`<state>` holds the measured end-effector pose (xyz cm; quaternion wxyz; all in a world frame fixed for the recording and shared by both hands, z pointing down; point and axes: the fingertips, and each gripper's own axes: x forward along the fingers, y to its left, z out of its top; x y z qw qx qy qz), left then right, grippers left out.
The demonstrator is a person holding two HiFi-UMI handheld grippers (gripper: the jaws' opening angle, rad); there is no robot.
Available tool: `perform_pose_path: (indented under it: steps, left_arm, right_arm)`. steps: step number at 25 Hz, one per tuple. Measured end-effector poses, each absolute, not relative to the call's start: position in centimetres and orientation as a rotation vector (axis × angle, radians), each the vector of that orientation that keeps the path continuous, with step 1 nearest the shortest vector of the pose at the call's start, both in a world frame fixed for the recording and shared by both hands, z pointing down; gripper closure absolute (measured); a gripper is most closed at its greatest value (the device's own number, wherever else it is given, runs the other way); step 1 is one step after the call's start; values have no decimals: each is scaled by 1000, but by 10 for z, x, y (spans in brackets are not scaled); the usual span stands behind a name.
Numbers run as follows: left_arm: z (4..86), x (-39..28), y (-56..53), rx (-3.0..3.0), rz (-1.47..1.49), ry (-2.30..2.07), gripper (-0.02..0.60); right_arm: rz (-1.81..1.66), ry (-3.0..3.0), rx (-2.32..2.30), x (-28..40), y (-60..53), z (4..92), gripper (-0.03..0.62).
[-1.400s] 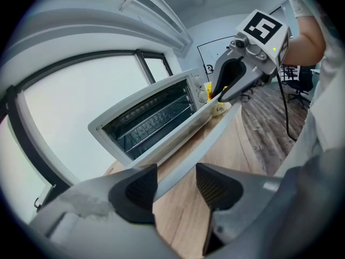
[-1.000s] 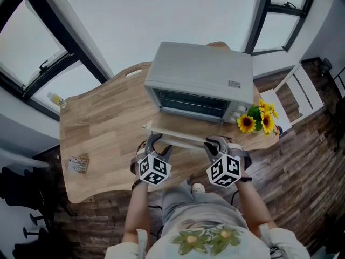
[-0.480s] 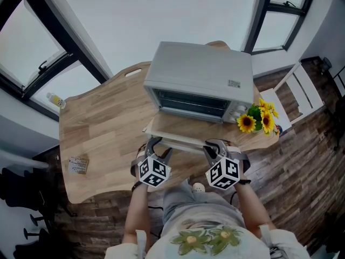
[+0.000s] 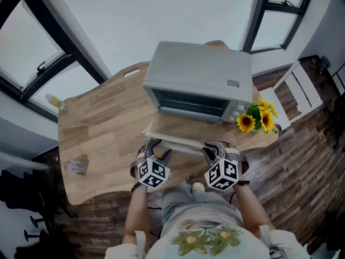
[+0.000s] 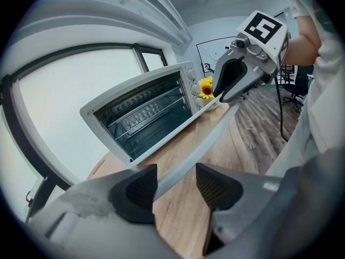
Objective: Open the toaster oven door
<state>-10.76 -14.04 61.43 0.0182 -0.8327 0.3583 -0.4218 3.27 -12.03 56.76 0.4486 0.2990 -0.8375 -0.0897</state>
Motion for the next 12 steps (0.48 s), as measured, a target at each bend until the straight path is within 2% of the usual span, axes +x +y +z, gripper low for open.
perform_pose_path:
  steps: [12]
  left_arm:
    - [623, -109, -135, -2602, -1324, 1090, 347]
  right_arm:
    - [-201, -2053, 728, 31, -114, 575, 531]
